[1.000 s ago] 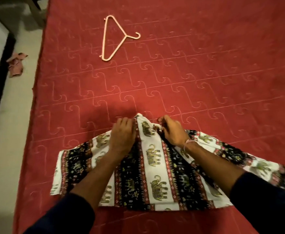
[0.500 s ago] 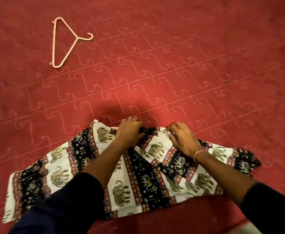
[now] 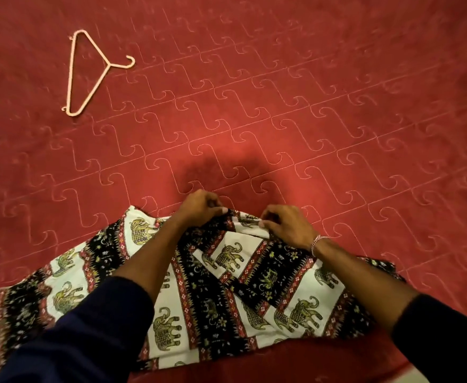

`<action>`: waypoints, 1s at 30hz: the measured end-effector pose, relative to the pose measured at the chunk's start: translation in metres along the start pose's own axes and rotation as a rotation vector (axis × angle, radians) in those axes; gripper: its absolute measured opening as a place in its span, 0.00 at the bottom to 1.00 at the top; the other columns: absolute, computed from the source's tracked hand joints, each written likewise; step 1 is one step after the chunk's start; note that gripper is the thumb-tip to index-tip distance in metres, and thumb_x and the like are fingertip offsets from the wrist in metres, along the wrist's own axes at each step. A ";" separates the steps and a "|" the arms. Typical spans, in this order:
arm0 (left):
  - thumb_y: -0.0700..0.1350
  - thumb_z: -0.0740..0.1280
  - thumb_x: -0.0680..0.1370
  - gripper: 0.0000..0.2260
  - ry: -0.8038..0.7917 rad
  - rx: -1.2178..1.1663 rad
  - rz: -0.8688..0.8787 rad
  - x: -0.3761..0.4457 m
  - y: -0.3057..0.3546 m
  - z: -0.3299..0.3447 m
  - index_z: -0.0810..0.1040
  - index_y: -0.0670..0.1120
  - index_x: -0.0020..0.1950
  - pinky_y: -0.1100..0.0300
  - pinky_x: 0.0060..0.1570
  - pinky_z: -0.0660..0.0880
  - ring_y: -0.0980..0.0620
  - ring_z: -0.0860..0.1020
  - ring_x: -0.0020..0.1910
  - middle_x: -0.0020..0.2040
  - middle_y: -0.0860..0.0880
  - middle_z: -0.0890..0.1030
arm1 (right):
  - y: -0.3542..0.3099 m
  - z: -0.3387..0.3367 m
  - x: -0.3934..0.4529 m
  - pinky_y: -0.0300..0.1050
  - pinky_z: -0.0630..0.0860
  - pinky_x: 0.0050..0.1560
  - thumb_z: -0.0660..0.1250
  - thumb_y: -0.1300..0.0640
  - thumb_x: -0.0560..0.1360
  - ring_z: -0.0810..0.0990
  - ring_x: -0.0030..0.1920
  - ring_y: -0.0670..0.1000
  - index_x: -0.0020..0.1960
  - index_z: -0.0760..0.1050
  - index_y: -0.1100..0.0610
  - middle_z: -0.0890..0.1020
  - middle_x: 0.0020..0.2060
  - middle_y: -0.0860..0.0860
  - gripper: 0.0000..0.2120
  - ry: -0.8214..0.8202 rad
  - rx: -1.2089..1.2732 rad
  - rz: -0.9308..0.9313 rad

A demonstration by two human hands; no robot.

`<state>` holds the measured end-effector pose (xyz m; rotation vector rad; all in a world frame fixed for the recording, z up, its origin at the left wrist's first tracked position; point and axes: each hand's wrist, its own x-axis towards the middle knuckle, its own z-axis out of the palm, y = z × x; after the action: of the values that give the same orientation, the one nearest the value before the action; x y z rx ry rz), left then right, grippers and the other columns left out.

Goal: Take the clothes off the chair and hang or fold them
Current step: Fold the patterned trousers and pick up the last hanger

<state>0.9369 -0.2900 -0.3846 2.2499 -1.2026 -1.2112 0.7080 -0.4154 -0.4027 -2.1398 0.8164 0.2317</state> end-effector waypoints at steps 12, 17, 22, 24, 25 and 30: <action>0.57 0.65 0.80 0.16 0.147 -0.002 0.019 0.012 0.012 0.030 0.75 0.43 0.52 0.52 0.43 0.80 0.48 0.80 0.42 0.44 0.47 0.80 | 0.010 -0.053 0.026 0.40 0.75 0.46 0.73 0.43 0.73 0.78 0.50 0.49 0.59 0.76 0.56 0.80 0.51 0.49 0.21 -0.258 0.079 0.004; 0.71 0.66 0.67 0.28 0.109 -0.002 0.055 0.010 0.011 0.033 0.78 0.45 0.43 0.55 0.33 0.74 0.49 0.78 0.32 0.37 0.45 0.81 | 0.031 -0.084 0.024 0.49 0.79 0.51 0.74 0.41 0.69 0.85 0.47 0.56 0.50 0.83 0.55 0.87 0.44 0.52 0.19 -0.488 0.093 0.110; 0.58 0.72 0.74 0.14 0.081 0.003 0.016 0.014 0.020 0.029 0.74 0.49 0.39 0.63 0.30 0.70 0.55 0.76 0.31 0.35 0.50 0.78 | 0.039 -0.097 0.023 0.52 0.77 0.62 0.75 0.48 0.69 0.85 0.54 0.53 0.57 0.79 0.58 0.86 0.53 0.54 0.21 -0.569 0.353 0.114; 0.52 0.72 0.77 0.11 0.020 0.020 0.045 0.020 0.034 0.029 0.73 0.49 0.40 0.63 0.30 0.72 0.56 0.76 0.32 0.36 0.50 0.79 | 0.044 -0.100 0.026 0.55 0.76 0.62 0.77 0.45 0.65 0.83 0.54 0.55 0.54 0.78 0.56 0.85 0.52 0.54 0.23 -0.474 0.305 0.093; 0.49 0.71 0.78 0.09 -0.022 0.026 0.075 0.023 0.046 0.031 0.74 0.49 0.42 0.64 0.30 0.72 0.56 0.76 0.32 0.37 0.50 0.78 | 0.047 -0.100 0.029 0.55 0.76 0.60 0.78 0.44 0.65 0.82 0.52 0.55 0.52 0.77 0.55 0.84 0.50 0.53 0.22 -0.423 0.202 0.073; 0.43 0.70 0.78 0.04 -0.018 0.123 0.196 0.050 0.106 0.059 0.76 0.46 0.50 0.58 0.38 0.78 0.52 0.79 0.38 0.42 0.52 0.79 | 0.047 -0.110 0.029 0.39 0.69 0.32 0.71 0.26 0.60 0.73 0.35 0.46 0.40 0.69 0.51 0.76 0.35 0.46 0.30 -0.143 -0.639 0.025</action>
<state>0.8481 -0.3868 -0.3827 2.1484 -1.5030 -1.1128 0.6893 -0.5335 -0.3724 -2.6596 0.7493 0.7306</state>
